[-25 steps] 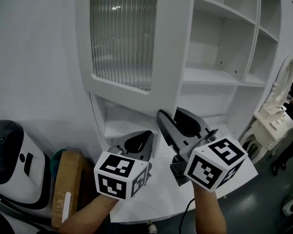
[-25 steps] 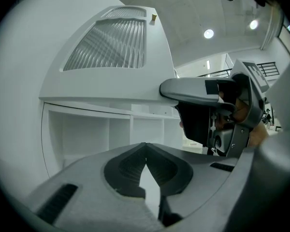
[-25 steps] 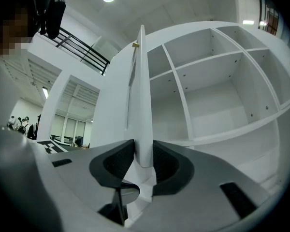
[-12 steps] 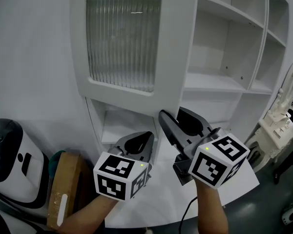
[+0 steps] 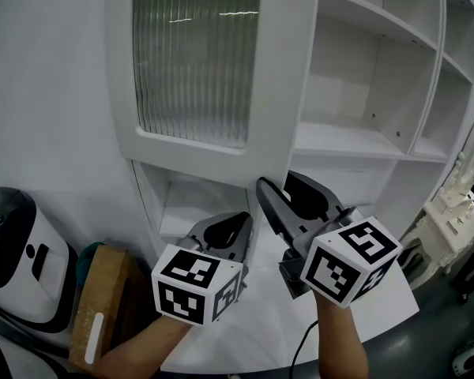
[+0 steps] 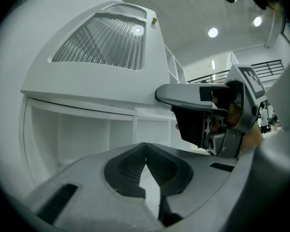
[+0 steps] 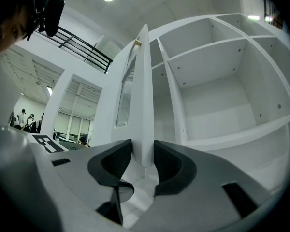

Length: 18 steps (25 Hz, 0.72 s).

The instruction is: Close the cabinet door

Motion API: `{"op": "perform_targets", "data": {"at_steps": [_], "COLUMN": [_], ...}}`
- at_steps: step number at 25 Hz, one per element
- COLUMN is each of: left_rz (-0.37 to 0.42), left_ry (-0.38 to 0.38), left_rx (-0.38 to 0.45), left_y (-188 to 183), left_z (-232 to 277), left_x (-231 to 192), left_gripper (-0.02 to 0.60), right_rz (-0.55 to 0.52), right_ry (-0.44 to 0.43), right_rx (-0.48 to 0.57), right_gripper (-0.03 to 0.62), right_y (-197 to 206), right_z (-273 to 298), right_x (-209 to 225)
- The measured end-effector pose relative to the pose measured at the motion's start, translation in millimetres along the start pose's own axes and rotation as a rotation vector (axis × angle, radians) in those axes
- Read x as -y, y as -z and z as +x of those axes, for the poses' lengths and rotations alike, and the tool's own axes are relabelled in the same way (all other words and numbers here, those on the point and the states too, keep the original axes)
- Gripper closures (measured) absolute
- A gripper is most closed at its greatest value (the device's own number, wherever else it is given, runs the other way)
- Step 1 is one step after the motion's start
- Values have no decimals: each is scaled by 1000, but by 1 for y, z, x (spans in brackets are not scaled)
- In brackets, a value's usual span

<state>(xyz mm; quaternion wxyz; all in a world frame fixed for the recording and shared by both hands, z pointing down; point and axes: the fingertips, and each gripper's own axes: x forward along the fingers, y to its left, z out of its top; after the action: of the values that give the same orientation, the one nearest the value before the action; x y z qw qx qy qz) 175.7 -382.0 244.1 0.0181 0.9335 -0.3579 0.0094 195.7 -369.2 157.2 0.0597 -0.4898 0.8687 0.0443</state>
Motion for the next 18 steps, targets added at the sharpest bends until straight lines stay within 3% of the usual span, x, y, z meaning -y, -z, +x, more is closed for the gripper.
{"op": "perform_targets", "data": {"at_steps": [7,18], "left_rz": [2,-7], "left_ry": [-26,-72], "left_rx": [7,11], "left_y": [-2,-1], "left_z": [12,22], "left_x": [1,-6], "left_gripper": [569,569], "right_rz": [-57,-57], "right_ry": [10,7], "right_rx": [-10,-6], "right_gripper": [447,447], "right_y": [0,2], "right_z": [6,18], "right_x": [13,29]}}
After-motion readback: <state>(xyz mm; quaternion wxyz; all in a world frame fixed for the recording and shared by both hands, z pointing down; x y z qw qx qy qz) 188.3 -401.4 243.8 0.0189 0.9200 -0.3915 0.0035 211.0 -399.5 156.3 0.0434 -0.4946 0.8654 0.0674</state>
